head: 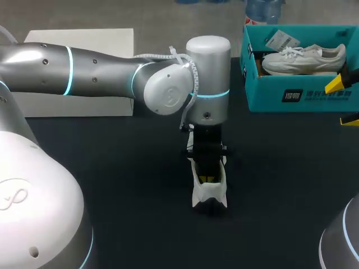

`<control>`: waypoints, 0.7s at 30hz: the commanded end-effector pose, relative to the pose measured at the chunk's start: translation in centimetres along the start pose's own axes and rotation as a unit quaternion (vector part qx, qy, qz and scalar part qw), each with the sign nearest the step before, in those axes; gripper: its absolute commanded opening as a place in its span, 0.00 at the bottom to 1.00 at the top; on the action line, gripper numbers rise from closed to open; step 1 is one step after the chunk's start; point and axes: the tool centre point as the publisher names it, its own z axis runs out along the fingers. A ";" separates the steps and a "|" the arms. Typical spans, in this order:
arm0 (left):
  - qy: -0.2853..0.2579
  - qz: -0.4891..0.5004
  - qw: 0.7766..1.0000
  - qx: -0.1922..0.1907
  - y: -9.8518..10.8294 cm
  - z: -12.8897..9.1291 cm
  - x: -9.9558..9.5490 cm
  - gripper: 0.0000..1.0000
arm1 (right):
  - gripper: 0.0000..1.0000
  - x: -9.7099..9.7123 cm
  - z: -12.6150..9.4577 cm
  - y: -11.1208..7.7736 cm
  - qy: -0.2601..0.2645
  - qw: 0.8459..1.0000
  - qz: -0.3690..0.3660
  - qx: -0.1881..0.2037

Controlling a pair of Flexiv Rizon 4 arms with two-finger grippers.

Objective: Take the shoe out of the shoebox, open the shoe tongue, remove and reinsert the insole, then place the shoe into the shoebox

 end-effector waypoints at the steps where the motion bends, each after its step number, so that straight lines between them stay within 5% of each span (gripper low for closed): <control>1: -0.005 -0.002 1.000 -0.008 0.1 1.3 -0.1 0.00 | 1.00 0.0 0.0 0.0 -0.001 1.000 0.001 0.000; 7: -0.008 -0.008 0.999 -0.032 0.0 1.1 -0.5 0.00 | 1.00 0.0 0.0 0.0 -0.001 1.000 0.001 0.000; 14: -0.032 -0.002 0.995 -0.094 -1.5 -1.9 -0.1 0.00 | 1.00 0.0 0.0 0.0 -0.001 1.000 0.001 0.000; 21: -0.035 0.008 0.993 -0.113 -1.7 -1.1 -0.1 0.00 | 1.00 0.0 0.0 0.0 -0.001 1.000 0.001 0.000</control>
